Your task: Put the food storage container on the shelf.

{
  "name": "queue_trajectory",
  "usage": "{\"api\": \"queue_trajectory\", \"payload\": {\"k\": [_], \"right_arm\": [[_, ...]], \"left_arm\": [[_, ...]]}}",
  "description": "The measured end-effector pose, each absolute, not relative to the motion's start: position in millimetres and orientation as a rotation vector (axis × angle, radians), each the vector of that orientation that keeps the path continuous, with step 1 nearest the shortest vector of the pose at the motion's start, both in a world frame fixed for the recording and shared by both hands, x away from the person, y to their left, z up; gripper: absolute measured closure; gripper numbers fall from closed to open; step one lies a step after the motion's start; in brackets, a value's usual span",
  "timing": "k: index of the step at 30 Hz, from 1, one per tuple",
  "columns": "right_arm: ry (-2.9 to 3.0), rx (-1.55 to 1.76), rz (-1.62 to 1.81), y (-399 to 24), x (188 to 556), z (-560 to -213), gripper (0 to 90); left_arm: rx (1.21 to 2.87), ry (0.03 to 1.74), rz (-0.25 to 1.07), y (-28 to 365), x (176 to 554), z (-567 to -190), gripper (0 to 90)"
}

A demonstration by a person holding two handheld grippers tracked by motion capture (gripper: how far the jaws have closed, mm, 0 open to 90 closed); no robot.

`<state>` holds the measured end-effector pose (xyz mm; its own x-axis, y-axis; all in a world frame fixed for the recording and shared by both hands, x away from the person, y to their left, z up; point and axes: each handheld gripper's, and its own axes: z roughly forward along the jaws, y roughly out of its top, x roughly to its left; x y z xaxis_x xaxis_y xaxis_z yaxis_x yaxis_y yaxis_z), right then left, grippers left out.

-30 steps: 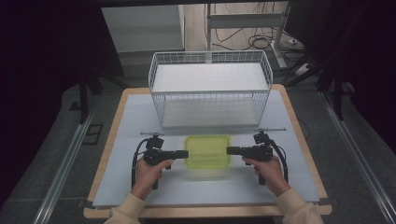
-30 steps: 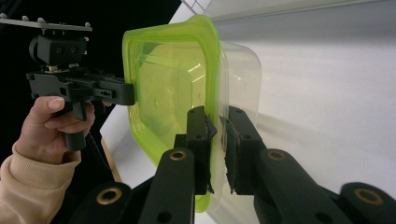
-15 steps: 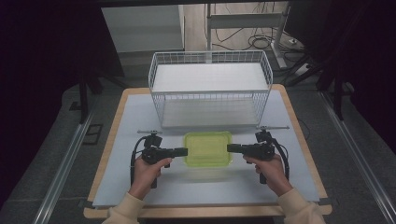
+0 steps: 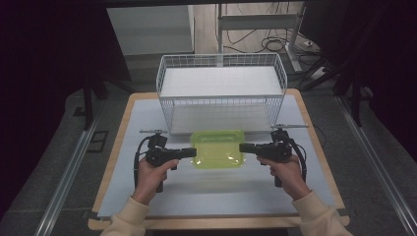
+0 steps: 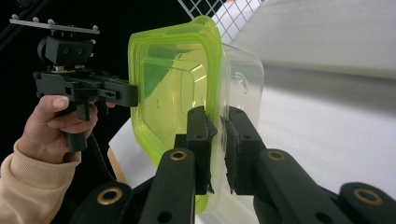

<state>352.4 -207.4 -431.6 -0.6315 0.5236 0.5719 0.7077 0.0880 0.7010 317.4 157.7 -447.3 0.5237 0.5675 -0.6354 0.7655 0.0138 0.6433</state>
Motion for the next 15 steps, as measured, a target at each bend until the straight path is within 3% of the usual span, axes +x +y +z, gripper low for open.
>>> {"api": "queue_trajectory", "payload": {"k": [15], "right_arm": [[-2.222,-1.244,-1.606,-206,362,-398,81.5]], "left_arm": [[1.650,1.121,-0.199,158,330,-421,81.3]]}}
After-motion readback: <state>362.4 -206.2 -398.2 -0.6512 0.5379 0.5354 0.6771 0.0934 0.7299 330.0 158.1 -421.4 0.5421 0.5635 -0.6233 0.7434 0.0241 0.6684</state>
